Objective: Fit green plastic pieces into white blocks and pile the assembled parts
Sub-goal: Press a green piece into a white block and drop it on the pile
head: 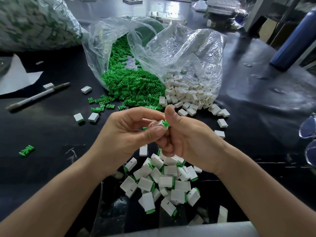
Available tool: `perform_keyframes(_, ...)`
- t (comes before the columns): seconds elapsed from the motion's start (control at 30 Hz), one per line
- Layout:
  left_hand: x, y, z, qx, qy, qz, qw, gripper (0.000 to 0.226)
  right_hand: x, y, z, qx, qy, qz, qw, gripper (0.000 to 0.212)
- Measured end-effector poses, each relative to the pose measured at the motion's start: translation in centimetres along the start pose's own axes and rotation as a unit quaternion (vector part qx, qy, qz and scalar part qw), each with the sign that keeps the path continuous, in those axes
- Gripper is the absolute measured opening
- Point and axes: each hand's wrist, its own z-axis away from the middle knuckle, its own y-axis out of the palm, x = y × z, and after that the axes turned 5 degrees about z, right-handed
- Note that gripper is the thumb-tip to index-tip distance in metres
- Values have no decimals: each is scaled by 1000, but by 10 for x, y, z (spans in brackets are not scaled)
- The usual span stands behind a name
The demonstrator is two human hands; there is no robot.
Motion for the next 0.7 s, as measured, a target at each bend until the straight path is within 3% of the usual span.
perform_keyframes(0.33,1,0,0,4,12,5,1000,25,0,3,1,16,1,-14,1000,41)
perform_keyframes(0.5,-1,0,2,-2,9,2,1000,23,-3,6,4,-15,14,51,999,73)
perform_keyframes(0.7,1,2,3,-11,13,-11,1000,20,-2,8,7,-46,1,73,996,51)
